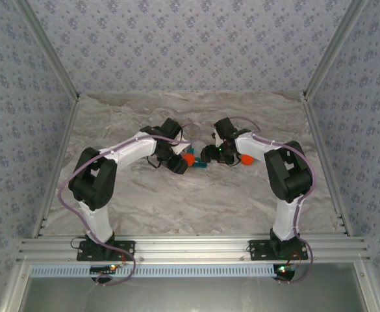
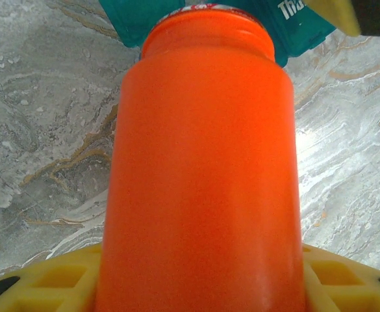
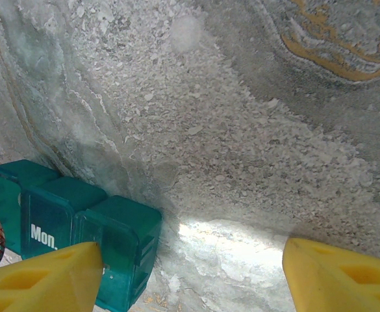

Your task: Sort the pills into containers

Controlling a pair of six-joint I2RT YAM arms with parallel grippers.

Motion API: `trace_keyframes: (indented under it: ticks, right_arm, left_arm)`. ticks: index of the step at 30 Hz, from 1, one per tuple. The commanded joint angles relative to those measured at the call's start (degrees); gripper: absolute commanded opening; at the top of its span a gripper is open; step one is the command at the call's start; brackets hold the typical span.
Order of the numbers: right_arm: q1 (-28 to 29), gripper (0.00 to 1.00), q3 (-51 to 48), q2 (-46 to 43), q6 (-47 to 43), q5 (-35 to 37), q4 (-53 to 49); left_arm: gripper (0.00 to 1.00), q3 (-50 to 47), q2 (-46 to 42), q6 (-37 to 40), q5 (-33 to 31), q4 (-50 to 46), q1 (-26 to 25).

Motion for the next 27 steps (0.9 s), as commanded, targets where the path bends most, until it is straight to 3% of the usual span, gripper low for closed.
trace_keyframes:
  ticks: [1,27]
  right_arm:
    - [0.2,0.76,0.3,1.5,0.7,-0.8,-1.9]
    - [0.3,0.76,1.0,1.7,0.5,-1.1,-2.3]
  left_arm:
    - [0.0,1.9,-0.4,1.1,-0.1,-1.8,-0.3]
    - [0.0,-4.5,-4.5,0.8,1.8,6.3,-0.1]
